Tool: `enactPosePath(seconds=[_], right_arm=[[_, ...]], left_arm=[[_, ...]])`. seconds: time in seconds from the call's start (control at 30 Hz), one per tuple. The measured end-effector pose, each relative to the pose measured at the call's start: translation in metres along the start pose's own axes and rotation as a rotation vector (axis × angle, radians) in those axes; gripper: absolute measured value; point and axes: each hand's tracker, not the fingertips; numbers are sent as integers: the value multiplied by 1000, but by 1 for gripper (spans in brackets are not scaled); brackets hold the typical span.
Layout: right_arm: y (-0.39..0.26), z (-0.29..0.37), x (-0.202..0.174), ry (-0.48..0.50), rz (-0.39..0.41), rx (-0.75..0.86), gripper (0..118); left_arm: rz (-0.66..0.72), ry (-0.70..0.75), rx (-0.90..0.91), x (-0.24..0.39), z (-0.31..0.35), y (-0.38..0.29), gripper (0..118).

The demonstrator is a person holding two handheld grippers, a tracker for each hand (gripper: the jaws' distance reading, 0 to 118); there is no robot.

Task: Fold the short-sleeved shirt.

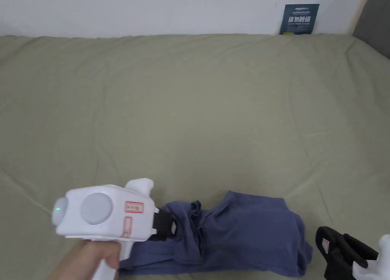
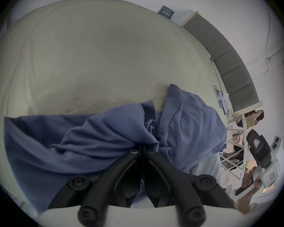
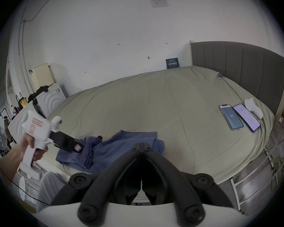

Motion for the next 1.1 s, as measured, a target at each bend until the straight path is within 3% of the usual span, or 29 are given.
enactPosePath(seconds=[0.13, 0.27, 0.4, 0.43, 0.47, 0.5, 0.53, 0.57, 0.6, 0.73, 0.87, 0.9, 0.93, 0.97, 1.0, 1.03, 1.1], right_arm=[[6, -4, -6, 19, 4, 7, 0], [8, -6, -16, 32, 26, 6, 0], [7, -5, -23, 41, 32, -4, 0], [7, -5, -24, 43, 34, -9, 0], [7, -4, -25, 43, 37, -11, 0], [6, -3, -26, 38, 40, -13, 0], [6, -3, -26, 35, 43, -15, 0], [6, -2, -26, 34, 43, -18, 0], [6, -2, -26, 34, 42, -21, 0], [7, -1, -28, 31, 56, -31, 0], [9, -1, -29, 25, 73, -34, 0], [9, -1, -29, 25, 72, -35, 0], [9, -2, -29, 25, 68, -35, 0], [9, -2, -29, 28, 66, -36, 0], [9, -2, -29, 30, 65, -38, 0], [8, -2, -30, 30, 65, -37, 0], [7, -2, -31, 38, 61, -39, 0]], left_arm=[[37, 66, 126, -39, 73, -16, 0], [133, 118, 130, -85, 94, -31, 0], [219, -19, 139, -111, 87, -37, 0], [233, -45, 147, -115, 83, -37, 9], [240, -80, 153, -118, 79, -36, 28], [240, -110, 147, -122, 75, -35, 69], [221, -164, 84, -125, 65, -31, 118], [221, -204, 49, -127, 56, -30, 116], [219, -207, 160, -134, 59, -28, 115], [266, -205, 96, -138, 29, -20, 113], [277, -381, 84, -141, 9, -19, 110], [286, -413, 47, -140, 5, -19, 97], [291, -444, 10, -143, -2, -20, 58], [279, -414, 8, -141, -5, -21, 58], [254, -301, -19, -138, -9, -23, 40], [229, -233, -17, -141, -15, -28, 13], [319, -352, 19, -150, -10, -27, 13]])
